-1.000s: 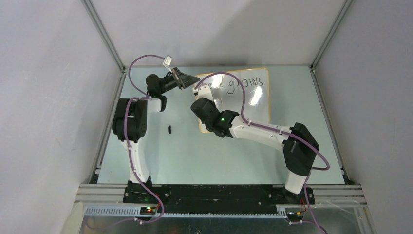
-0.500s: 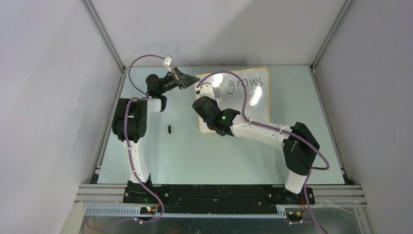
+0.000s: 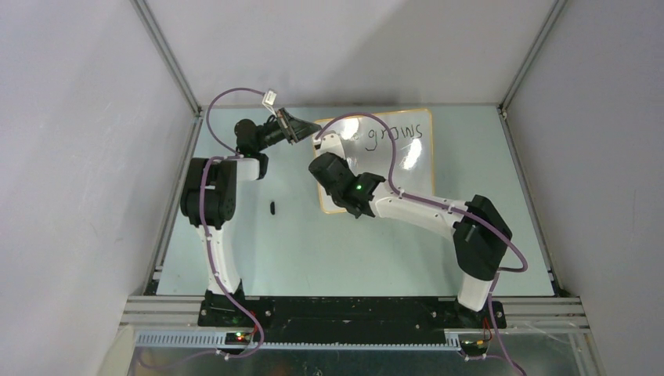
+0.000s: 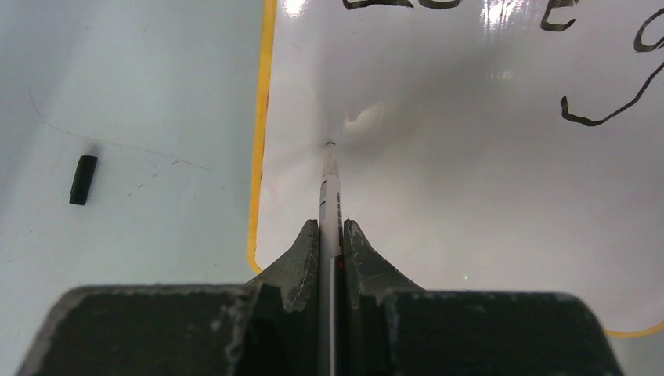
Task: Write a sentence on the whiteboard
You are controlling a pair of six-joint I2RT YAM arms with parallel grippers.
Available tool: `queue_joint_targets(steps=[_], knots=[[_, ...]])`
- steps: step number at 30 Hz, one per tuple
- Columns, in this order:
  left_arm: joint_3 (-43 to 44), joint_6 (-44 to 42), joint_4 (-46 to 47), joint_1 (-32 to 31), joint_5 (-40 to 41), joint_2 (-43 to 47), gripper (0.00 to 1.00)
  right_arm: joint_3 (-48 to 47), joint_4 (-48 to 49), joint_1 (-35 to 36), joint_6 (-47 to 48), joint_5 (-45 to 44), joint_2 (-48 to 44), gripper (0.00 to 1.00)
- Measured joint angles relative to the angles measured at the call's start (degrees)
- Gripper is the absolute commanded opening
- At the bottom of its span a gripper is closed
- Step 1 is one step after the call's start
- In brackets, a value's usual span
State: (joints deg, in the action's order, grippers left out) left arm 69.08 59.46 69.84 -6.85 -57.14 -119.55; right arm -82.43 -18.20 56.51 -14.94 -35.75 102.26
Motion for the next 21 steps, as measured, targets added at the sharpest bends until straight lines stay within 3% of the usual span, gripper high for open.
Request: queue_joint_targets(steps=[21], knots=[[0.00,-0.07,-0.24,0.00,-0.02,0.09,0.00,-1.27,-2.80,0.04,0.59,2.56,1.05,0.00]])
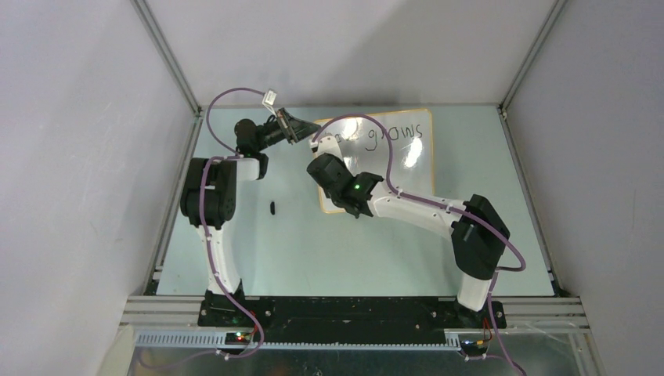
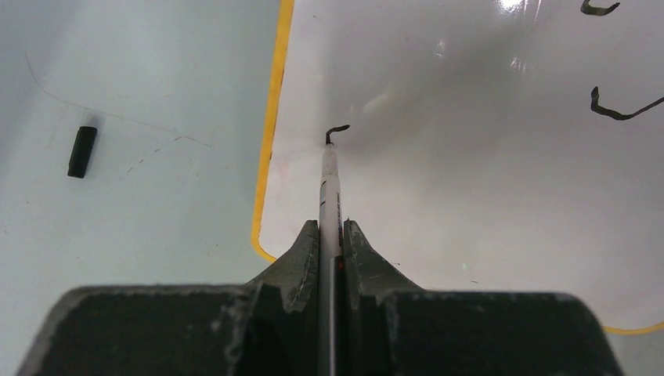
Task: Write a sentence on the whiteboard
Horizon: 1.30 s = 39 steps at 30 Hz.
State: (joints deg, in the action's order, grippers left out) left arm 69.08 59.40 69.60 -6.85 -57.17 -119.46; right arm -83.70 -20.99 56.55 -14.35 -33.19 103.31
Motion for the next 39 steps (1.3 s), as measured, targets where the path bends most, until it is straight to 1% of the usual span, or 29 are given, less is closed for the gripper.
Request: queue_joint_targets(steps=[14,39], knots=[[0.00,-0.20,-0.33,0.00,0.04,0.00,0.00,-0.09,-0.72,-0.42,-0.37,-0.44,0.00,0.00],[0.00,-0.72,-0.76,-0.04,0.02,0.28,0.00,-3.23,-0.96,-2.80,-0.02,-0.42,0.00,0.00]])
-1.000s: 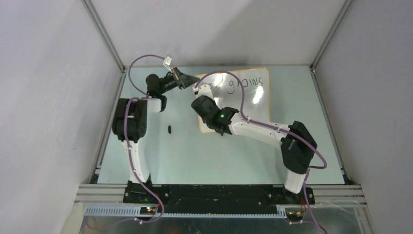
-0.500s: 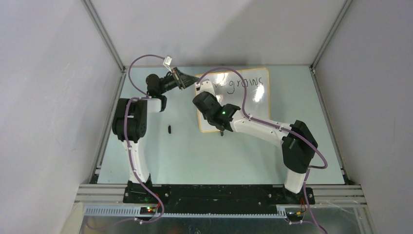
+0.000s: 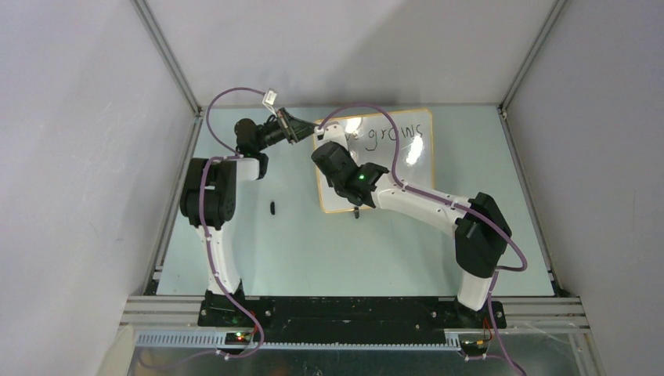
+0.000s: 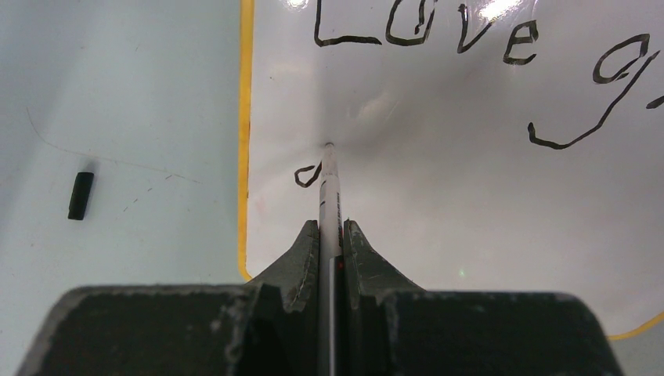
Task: Write a sentence on the whiteboard
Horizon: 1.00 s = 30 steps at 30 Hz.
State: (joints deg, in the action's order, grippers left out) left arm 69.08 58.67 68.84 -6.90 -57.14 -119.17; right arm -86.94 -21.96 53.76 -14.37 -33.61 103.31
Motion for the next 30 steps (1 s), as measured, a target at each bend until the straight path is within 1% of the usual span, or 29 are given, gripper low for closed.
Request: queue_joint_targets(steps=[30], knots=[[0.00,-0.72,-0.96,-0.02,-0.02,0.37,0.00,2.73,-0.17,1.31,-1.84,0.02,-0.79,0.00]])
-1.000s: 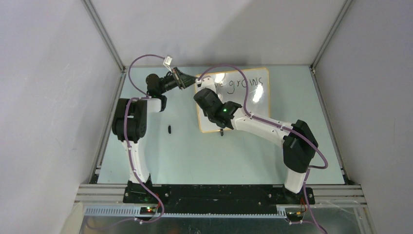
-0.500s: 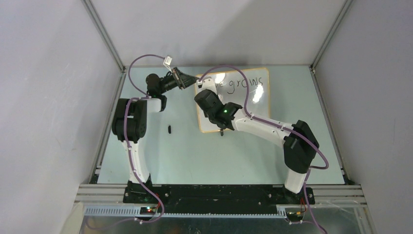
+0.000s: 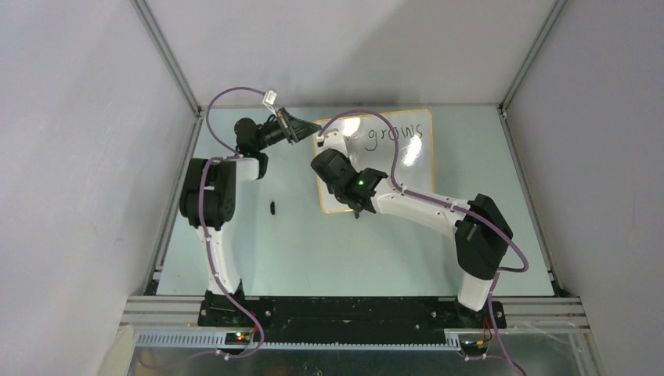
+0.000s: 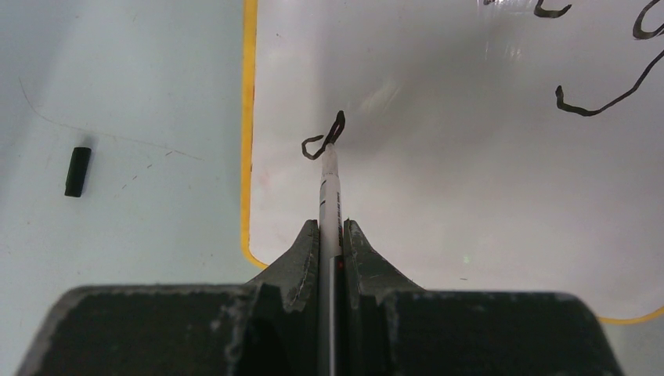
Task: Write a sentence on the whiteboard
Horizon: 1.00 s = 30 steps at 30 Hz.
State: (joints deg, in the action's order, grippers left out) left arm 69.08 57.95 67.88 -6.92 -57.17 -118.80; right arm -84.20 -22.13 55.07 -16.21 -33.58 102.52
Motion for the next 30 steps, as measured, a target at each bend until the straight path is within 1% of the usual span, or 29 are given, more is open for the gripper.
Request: queue_joint_targets(steps=[20,24,30], knots=[[0.00,-0.04,-0.33,-0.04,-0.02,0.26,0.00,2.86,-1.49,0.35,-2.82,-0.98,-1.55,0.00],[0.00,-0.04,-0.35,-0.09,-0.02,0.33,0.00,5.99,0.35,0.52,-2.16,-1.11,-4.26,0.00],[0.00,-0.07,-0.35,-0.09,-0.02,0.35,0.00,11.15,6.21,1.16,-0.20,-1.33,-10.03,0.00]])
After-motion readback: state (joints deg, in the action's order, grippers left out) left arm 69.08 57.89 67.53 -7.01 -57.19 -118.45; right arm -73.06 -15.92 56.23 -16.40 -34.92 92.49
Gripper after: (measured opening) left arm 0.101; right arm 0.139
